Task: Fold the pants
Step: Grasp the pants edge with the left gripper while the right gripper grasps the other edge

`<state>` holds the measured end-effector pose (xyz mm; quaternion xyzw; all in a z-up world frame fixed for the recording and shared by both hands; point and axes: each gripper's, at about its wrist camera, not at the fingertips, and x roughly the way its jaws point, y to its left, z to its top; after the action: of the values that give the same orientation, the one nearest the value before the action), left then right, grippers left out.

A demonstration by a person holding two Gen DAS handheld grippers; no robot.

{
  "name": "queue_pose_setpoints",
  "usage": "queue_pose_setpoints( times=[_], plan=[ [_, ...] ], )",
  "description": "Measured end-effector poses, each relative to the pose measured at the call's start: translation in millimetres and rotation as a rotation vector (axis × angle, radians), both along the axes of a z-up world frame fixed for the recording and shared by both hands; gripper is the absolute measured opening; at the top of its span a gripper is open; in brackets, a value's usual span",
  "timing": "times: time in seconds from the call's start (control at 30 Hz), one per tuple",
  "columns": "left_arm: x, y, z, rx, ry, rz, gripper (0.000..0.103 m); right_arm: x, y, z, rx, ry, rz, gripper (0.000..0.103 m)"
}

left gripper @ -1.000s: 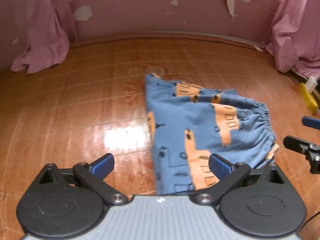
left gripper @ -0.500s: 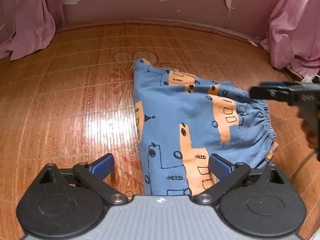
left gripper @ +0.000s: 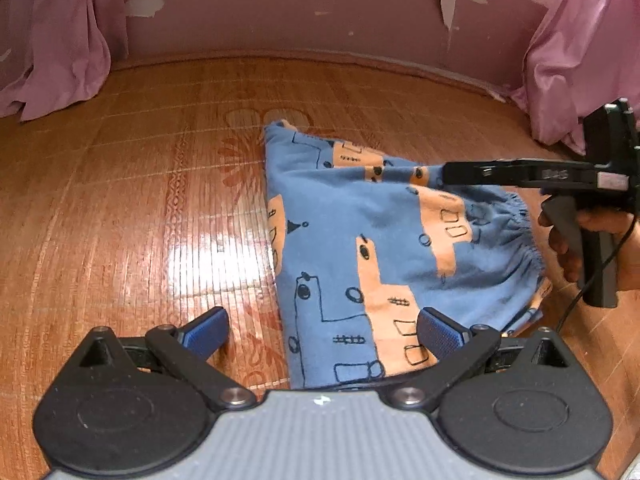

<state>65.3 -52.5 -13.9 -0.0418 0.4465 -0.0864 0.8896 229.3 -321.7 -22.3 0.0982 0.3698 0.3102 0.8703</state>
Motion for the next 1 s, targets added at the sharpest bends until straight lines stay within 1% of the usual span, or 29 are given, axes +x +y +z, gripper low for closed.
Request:
queue_pose_setpoints(
  times=[0.1,0.13,0.17,0.2,0.27,0.3,0.33,0.37,0.43,0.47,0.5,0.53,0.63,0.73,0.8,0.83,0.87,0.9,0.93,1.0],
  plan=[
    [-3,2,3,-0.039,-0.014,0.001,0.094,-1,3,-1,-0.014,-0.013,-0.005,0.078],
    [-4,2,4,-0.049,-0.020,0.000,0.089,-2,3,-1,-0.013,-0.013,-0.009,0.072],
    [-4,3,5,-0.055,-0.024,0.003,0.086,-3,4,-2,-0.013,-0.015,-0.017,0.067],
    [-5,4,5,-0.062,-0.026,0.009,0.083,-5,3,-2,-0.015,-0.019,-0.028,0.065],
    [-5,9,5,-0.099,-0.013,0.027,0.078,-8,2,-4,-0.002,-0.022,-0.053,0.057],
    [-4,12,4,-0.117,-0.003,0.039,0.073,-9,0,-5,0.007,-0.021,-0.068,0.055],
    [-4,14,2,-0.136,0.012,0.054,0.068,-10,-1,-5,0.011,-0.021,-0.084,0.048],
    [-4,17,1,-0.148,0.016,0.065,0.066,-12,-3,-6,0.012,-0.024,-0.103,0.042],
    [-5,19,1,-0.154,0.020,0.074,0.059,-15,-5,-8,0.016,-0.028,-0.128,0.037],
    [-5,20,1,-0.158,0.025,0.077,0.059,-17,-5,-8,0.020,-0.029,-0.135,0.032],
    [-5,20,0,-0.164,0.030,0.080,0.055,-18,-5,-9,0.024,-0.030,-0.135,0.028],
    [-5,20,0,-0.170,0.037,0.085,0.050,-19,-4,-9,0.025,-0.030,-0.130,0.019],
    [-5,19,1,-0.160,0.042,0.098,0.047,-24,-1,-4,0.026,-0.053,-0.134,0.010],
    [-6,18,2,-0.155,0.042,0.104,0.046,-27,-1,2,0.062,-0.057,-0.127,0.009],
    [-6,17,2,-0.157,0.044,0.108,0.045,-26,-5,3,0.102,-0.030,-0.138,0.011],
    [-6,17,1,-0.159,0.045,0.110,0.045,-24,-7,2,0.123,-0.007,-0.144,0.019],
    [-6,17,1,-0.161,0.047,0.111,0.045,-21,-11,0,0.153,0.022,-0.151,0.029],
    [-5,17,1,-0.161,0.049,0.113,0.045,-19,-14,-2,0.177,0.048,-0.156,0.036],
    [-5,17,1,-0.161,0.052,0.114,0.046,-19,-15,-4,0.184,0.060,-0.156,0.045],
    [-5,17,1,-0.159,0.056,0.115,0.046,-20,-11,-4,0.137,0.047,-0.147,0.043]
  ],
)
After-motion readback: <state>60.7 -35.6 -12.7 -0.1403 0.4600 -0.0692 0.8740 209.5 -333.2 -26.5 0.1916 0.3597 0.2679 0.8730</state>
